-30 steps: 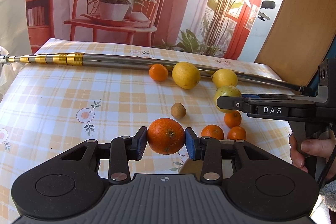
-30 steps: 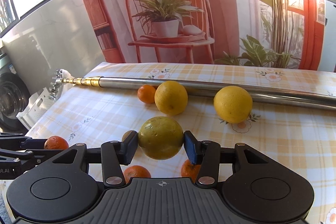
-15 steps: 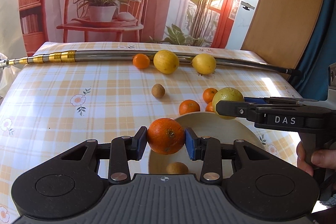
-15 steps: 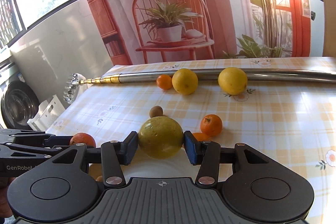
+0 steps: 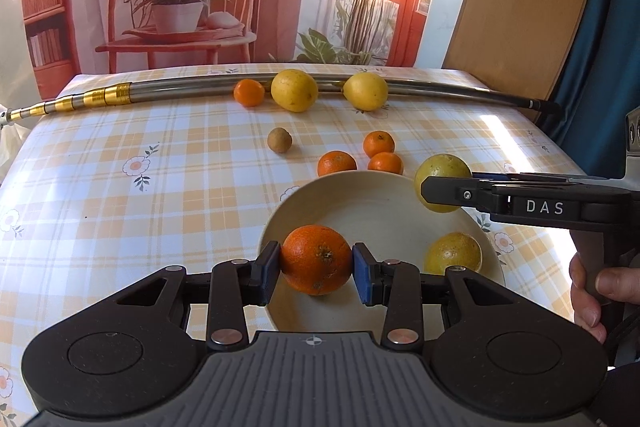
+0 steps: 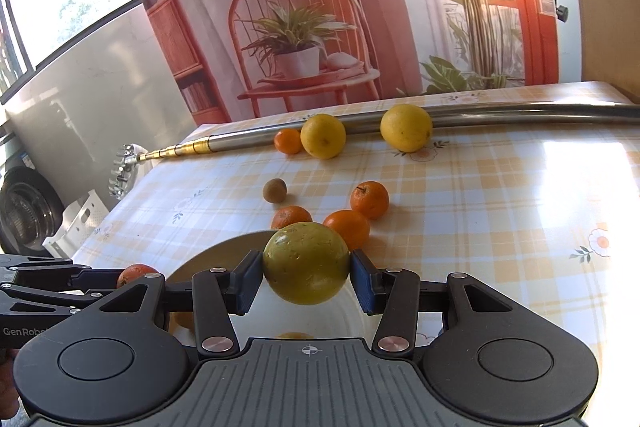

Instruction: Organize fruits

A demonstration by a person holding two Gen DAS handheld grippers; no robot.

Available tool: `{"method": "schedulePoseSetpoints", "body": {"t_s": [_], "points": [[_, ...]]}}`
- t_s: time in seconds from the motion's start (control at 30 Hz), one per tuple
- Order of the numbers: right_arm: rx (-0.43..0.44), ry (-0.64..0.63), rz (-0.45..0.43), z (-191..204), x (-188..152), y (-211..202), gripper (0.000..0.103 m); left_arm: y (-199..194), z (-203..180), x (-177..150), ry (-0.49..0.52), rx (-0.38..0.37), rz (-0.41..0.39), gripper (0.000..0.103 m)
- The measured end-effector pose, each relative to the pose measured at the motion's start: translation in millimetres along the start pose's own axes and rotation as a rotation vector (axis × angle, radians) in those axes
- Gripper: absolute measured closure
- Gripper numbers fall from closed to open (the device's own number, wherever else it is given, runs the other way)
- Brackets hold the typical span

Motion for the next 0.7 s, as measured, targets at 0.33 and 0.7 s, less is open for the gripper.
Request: {"method": "schedulePoseSetpoints", "body": {"t_s": [0.33, 0.7], "points": [[-0.038, -0.028, 0.011, -7.0, -9.0, 11.1, 0.059, 2.9, -6.8, -11.5, 0.026, -0.005, 0.039, 0.062], [-0.061, -0.034, 0.068, -5.0, -19.8, 11.4, 0.059, 9.7, -8.3, -18.4, 0.034, 0.001, 0.07, 0.062]]}}
Point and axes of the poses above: each gripper's, at about its wrist camera, not at the fingertips, and y roughly the way its jaws point, z to its left, x to its top, the point moved 7 cm from there along y, roughly the way its jaws point, and after that the axes turned 9 degrees about y, right-handed, at the moved point
